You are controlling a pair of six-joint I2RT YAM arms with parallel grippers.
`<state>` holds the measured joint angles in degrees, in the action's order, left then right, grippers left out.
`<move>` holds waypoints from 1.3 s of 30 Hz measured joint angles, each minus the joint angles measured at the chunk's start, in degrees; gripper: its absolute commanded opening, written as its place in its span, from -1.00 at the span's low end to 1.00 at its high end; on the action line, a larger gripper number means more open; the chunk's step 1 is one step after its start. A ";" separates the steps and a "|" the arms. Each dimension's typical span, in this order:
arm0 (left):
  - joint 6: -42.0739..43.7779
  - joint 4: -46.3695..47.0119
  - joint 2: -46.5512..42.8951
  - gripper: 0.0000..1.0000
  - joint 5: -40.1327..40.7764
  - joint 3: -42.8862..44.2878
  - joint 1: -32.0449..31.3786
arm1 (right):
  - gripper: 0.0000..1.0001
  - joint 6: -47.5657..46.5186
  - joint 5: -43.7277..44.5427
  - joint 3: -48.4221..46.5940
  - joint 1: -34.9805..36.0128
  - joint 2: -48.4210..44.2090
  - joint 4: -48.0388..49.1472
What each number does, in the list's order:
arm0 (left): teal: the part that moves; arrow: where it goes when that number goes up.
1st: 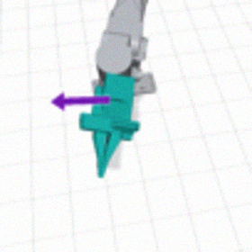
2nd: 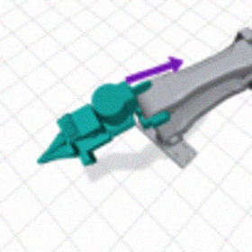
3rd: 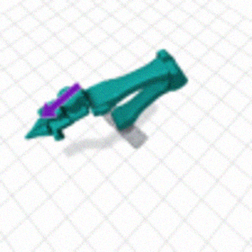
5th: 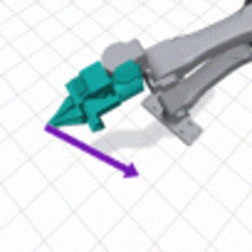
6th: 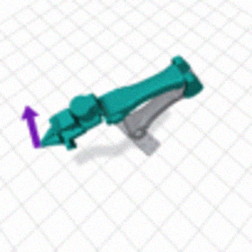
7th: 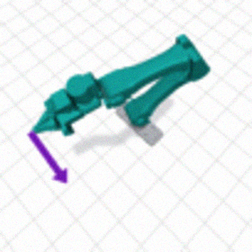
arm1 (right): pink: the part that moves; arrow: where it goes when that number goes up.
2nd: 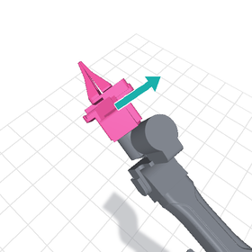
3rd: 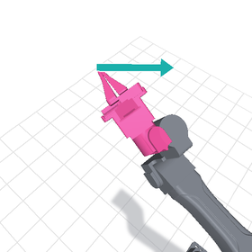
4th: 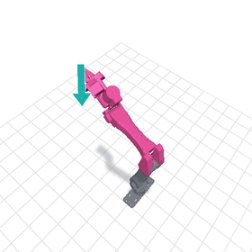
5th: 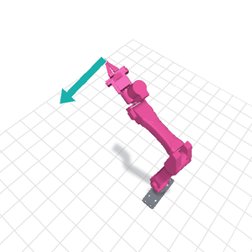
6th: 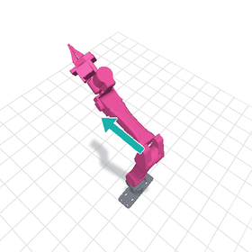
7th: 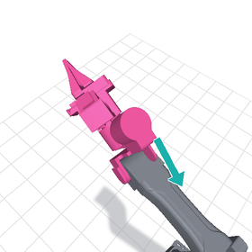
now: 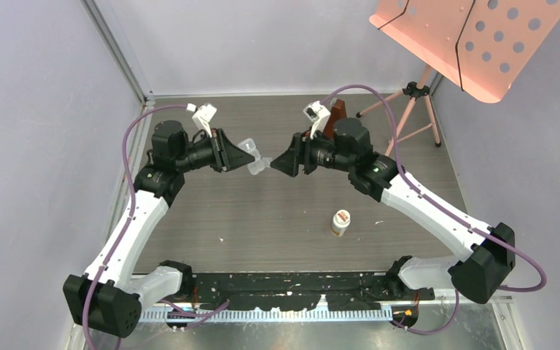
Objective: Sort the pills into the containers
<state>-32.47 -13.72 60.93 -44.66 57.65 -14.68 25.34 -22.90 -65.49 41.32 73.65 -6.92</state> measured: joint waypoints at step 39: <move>-10.69 7.48 -6.56 -1.00 1.29 -4.02 0.46 | 0.39 15.43 -2.86 19.04 -1.11 -8.11 26.88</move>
<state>-43.16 -6.24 54.37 -43.38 53.63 -14.22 40.77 -25.76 -46.46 40.21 65.54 19.97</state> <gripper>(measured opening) 0.285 0.621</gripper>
